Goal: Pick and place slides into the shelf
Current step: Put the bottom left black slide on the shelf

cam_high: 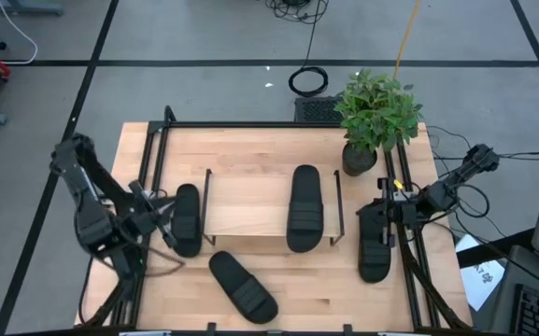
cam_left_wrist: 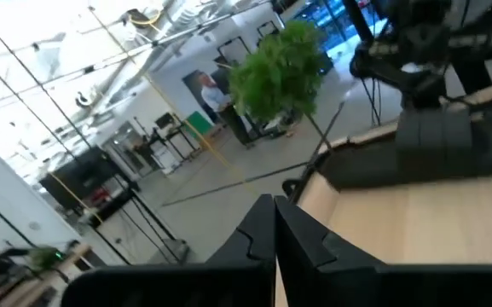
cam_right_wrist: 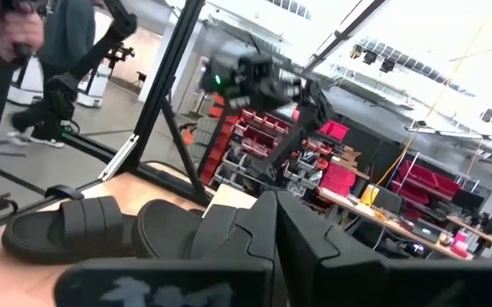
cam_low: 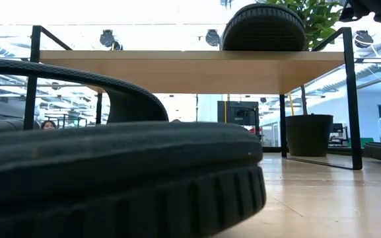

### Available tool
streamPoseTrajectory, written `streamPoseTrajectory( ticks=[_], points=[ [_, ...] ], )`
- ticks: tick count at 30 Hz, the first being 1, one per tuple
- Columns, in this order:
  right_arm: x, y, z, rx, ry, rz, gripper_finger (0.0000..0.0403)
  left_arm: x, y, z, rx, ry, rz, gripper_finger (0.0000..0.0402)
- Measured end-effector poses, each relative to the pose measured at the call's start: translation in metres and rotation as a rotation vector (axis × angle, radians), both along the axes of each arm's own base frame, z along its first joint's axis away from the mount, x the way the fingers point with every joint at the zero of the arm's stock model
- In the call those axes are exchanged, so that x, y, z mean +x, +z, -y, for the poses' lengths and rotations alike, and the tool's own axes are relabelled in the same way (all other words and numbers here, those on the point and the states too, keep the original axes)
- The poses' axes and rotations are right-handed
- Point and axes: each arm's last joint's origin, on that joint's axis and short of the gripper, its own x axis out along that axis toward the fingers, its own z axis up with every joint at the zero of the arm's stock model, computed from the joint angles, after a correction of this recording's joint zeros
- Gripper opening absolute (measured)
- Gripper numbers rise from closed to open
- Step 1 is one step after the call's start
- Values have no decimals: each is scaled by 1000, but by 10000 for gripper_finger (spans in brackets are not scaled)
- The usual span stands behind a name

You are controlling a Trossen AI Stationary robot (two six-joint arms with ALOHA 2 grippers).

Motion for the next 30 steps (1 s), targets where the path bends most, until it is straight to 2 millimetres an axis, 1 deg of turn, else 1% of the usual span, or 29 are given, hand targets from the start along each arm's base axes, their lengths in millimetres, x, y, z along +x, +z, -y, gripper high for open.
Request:
streamPoseTrajectory(
  ticks=[2,5,8,11,14,16,18,20,22,24,26,27,28,29,30],
  points=[
    [1,1,-1,-4,-2,11,0,-10,-16,-11,-7,-12,8,1],
    [3,2,-2,-5,-3,16,0,-20,-39,-23,11,-32,-4,2],
    [5,2,-3,-6,-4,22,0,-26,-49,-30,-3,-44,5,1],
    [7,1,-5,-12,-4,15,0,-26,-52,-23,-4,-71,7,2],
    [8,0,-6,-21,-4,5,0,-23,-46,-8,70,-105,-27,1],
    [8,0,-6,-30,-5,3,0,-19,-36,5,141,-120,-72,2],
    [9,-1,-6,-33,-5,0,0,-13,-18,18,201,-153,-167,2],
    [9,-1,-6,-38,-6,2,0,-5,2,31,214,-243,-270,1],
    [9,-1,-6,-43,-7,0,0,3,29,44,177,-419,-319,1],
    [9,-1,-6,-42,-7,1,0,8,55,54,140,-698,-320,3],
    [9,-1,-6,-32,-5,-1,0,8,77,59,161,-988,-306,1],
    [9,-1,-6,-20,-2,-2,0,8,86,60,186,-1100,-289,1],
    [9,-1,-6,-9,0,-4,0,8,94,59,219,-1178,-268,1],
    [9,-1,-6,0,1,-5,0,8,100,57,245,-1217,-244,2],
    [9,-1,-6,5,3,-5,0,10,105,55,262,-1221,-226,2]
  ],
)
